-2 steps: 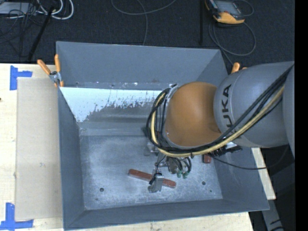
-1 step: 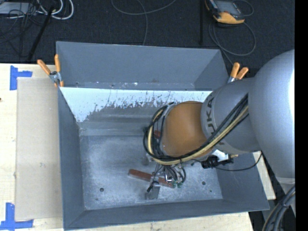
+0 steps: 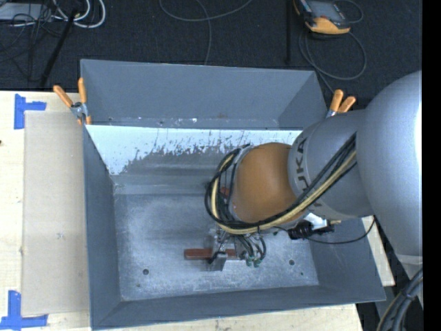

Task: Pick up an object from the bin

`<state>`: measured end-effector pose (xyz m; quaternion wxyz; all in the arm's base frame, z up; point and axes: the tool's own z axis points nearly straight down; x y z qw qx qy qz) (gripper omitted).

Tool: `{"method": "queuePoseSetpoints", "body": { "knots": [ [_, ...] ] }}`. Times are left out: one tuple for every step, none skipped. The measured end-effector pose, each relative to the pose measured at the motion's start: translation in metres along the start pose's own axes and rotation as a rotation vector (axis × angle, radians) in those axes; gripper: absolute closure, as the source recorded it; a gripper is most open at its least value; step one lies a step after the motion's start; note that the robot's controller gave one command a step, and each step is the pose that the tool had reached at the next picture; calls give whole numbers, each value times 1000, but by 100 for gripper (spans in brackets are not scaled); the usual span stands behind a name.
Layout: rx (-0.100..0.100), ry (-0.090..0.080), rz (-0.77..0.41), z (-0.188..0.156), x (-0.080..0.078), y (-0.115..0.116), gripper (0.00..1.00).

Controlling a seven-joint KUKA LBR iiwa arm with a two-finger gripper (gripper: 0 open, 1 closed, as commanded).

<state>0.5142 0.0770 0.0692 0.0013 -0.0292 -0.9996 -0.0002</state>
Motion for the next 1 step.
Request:
{"method": "queuePoseSetpoints", "body": {
  "knots": [
    [-2, -11, 11, -158, -6, -1, 100]
  ]
}}
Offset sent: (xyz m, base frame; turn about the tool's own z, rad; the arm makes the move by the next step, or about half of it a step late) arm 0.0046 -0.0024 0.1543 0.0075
